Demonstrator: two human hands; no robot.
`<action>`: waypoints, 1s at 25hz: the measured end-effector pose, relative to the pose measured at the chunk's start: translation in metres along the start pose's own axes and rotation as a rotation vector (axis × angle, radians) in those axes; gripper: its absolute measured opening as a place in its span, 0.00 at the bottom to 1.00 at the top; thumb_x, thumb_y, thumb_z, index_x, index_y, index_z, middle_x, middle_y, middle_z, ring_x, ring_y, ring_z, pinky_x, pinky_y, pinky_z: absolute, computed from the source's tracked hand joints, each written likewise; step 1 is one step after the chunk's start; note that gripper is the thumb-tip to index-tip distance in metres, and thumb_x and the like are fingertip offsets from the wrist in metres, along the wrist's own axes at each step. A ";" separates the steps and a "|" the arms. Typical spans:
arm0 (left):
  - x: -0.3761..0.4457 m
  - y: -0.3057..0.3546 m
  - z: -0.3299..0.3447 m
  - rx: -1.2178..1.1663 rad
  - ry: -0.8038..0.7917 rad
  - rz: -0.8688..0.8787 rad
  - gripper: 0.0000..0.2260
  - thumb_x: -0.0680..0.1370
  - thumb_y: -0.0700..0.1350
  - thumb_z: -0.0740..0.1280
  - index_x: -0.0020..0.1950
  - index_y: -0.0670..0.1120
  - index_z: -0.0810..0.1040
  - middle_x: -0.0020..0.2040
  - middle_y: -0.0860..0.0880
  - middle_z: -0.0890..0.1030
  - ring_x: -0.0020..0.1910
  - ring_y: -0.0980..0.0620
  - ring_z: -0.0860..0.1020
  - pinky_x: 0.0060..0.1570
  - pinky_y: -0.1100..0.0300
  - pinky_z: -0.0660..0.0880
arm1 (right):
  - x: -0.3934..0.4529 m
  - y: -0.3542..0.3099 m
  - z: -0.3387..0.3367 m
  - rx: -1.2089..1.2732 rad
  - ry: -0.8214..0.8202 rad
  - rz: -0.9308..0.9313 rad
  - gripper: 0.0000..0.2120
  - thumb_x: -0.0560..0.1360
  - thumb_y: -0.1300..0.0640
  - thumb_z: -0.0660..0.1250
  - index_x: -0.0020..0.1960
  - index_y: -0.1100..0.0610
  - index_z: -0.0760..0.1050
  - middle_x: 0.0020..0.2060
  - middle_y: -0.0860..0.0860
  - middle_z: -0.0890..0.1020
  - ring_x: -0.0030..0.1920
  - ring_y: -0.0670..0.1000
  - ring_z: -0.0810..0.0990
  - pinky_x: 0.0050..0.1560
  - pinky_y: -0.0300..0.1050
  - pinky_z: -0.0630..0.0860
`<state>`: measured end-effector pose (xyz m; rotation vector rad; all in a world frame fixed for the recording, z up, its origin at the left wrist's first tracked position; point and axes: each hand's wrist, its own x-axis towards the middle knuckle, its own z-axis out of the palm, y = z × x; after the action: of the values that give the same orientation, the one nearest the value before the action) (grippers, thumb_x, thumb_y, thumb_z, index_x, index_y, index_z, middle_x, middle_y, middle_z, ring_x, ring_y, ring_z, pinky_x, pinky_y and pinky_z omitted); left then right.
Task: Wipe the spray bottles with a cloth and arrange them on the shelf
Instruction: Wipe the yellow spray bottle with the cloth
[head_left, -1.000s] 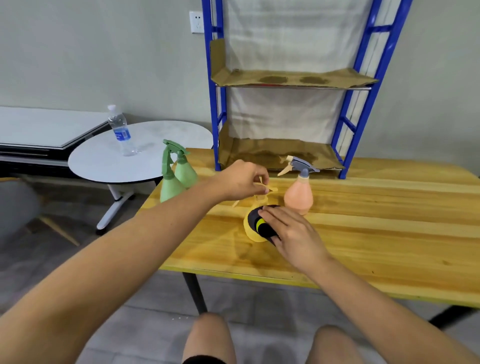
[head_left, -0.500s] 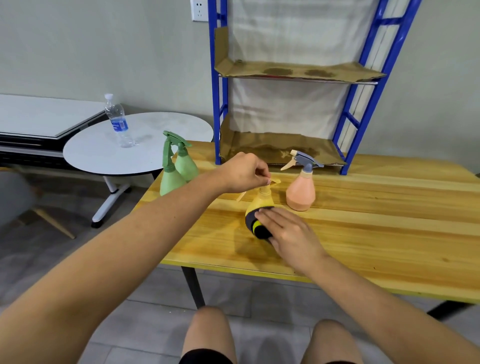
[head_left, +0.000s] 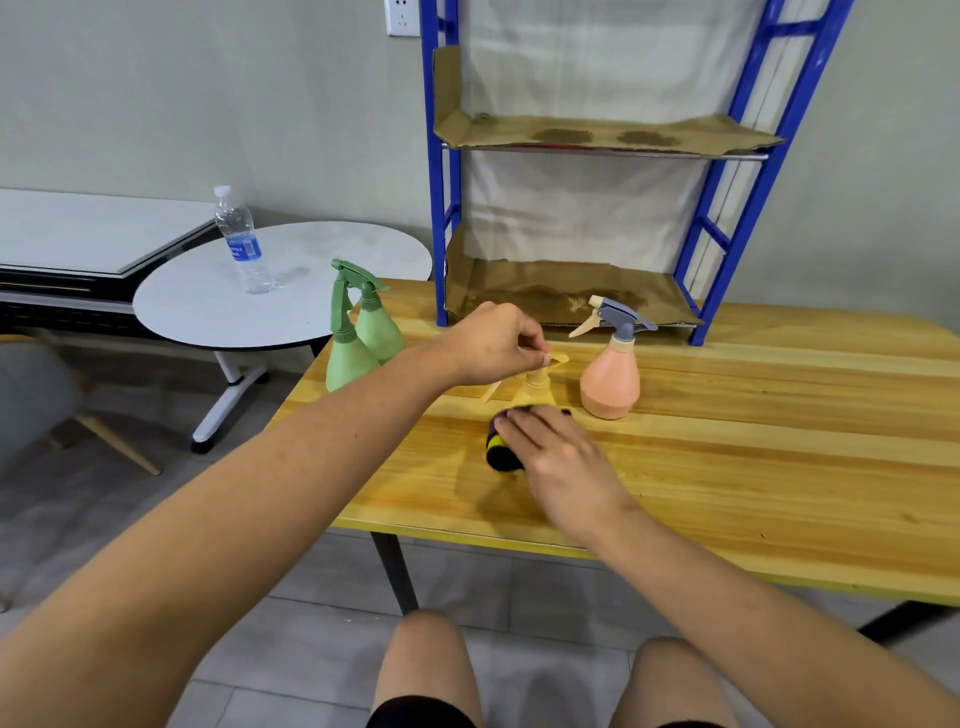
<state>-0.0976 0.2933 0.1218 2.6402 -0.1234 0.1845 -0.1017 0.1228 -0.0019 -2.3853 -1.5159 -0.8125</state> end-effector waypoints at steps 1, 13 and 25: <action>0.000 0.000 0.000 0.007 -0.001 0.003 0.07 0.78 0.48 0.71 0.52 0.48 0.86 0.41 0.58 0.81 0.44 0.61 0.78 0.46 0.66 0.71 | 0.010 0.002 -0.004 -0.022 0.025 0.043 0.24 0.71 0.65 0.67 0.67 0.60 0.76 0.61 0.55 0.80 0.62 0.58 0.76 0.58 0.55 0.77; -0.003 0.000 -0.002 -0.032 -0.014 -0.021 0.09 0.79 0.49 0.71 0.54 0.48 0.86 0.48 0.52 0.85 0.49 0.58 0.80 0.52 0.59 0.77 | -0.002 0.018 0.000 -0.004 0.050 0.003 0.26 0.69 0.64 0.71 0.68 0.59 0.76 0.62 0.54 0.80 0.62 0.57 0.76 0.58 0.53 0.78; -0.006 -0.003 -0.007 -0.079 -0.072 -0.023 0.10 0.79 0.48 0.71 0.59 0.49 0.85 0.51 0.53 0.85 0.52 0.57 0.80 0.55 0.60 0.76 | -0.026 0.055 0.001 0.204 0.038 -0.094 0.34 0.65 0.68 0.77 0.70 0.58 0.75 0.67 0.51 0.78 0.65 0.56 0.76 0.65 0.56 0.75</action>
<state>-0.1035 0.2996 0.1251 2.5694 -0.1218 0.0749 -0.0610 0.0782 -0.0104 -2.1565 -1.6215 -0.6813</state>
